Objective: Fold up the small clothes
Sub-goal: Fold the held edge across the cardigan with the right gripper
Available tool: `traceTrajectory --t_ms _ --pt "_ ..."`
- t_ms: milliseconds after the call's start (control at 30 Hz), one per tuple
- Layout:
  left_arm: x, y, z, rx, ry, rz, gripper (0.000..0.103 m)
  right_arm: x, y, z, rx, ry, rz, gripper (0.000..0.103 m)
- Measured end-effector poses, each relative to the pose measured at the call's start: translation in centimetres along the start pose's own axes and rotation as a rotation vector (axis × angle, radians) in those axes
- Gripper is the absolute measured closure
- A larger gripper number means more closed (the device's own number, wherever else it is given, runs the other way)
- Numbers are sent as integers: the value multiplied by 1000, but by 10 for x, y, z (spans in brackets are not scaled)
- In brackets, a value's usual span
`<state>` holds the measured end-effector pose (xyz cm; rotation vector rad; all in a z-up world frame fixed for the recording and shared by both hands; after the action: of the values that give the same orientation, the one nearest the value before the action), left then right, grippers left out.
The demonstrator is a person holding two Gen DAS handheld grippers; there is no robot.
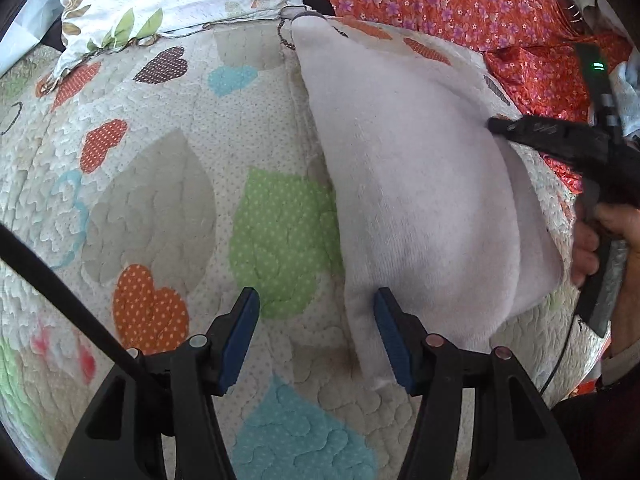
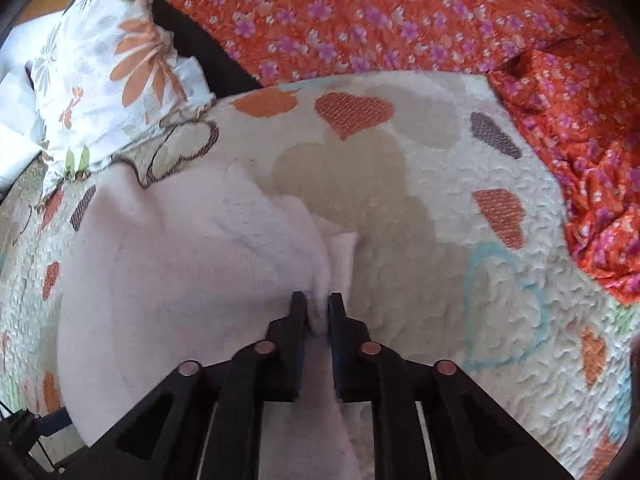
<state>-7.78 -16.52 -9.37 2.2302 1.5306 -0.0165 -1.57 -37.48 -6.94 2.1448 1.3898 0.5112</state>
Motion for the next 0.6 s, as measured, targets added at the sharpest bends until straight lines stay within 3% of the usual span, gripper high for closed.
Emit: traceTrajectory --t_ms 167,300,367,400,500,600 --pt "9 -3 -20 -34 -47 -31 45 -17 -13 -48 -68 105 53 85" --pt "10 -3 -37 -129 -66 -38 45 -4 -42 -66 -48 323 2 85" --pt "2 -3 -33 -136 -36 -3 45 2 -53 -64 -12 389 -32 85" --pt "-2 -4 -28 -127 -5 19 45 4 -60 -60 18 388 -50 85" --pt "-8 -11 2 -32 144 77 45 -2 -83 -33 174 206 -100 90" --pt "2 -14 9 -1 174 43 45 -14 -85 -38 200 101 -98 90"
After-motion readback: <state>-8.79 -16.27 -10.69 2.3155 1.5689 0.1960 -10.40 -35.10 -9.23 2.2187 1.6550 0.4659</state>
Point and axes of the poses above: each gripper's, at about its wrist camera, not at the fingertips, and z roughly the way its jaws point, x to its left, y to its top, the point moved 1 cm from there along z, roughly the way its jaws point, and after that the axes turned 5 degrees about -z, right-handed, at the moved point
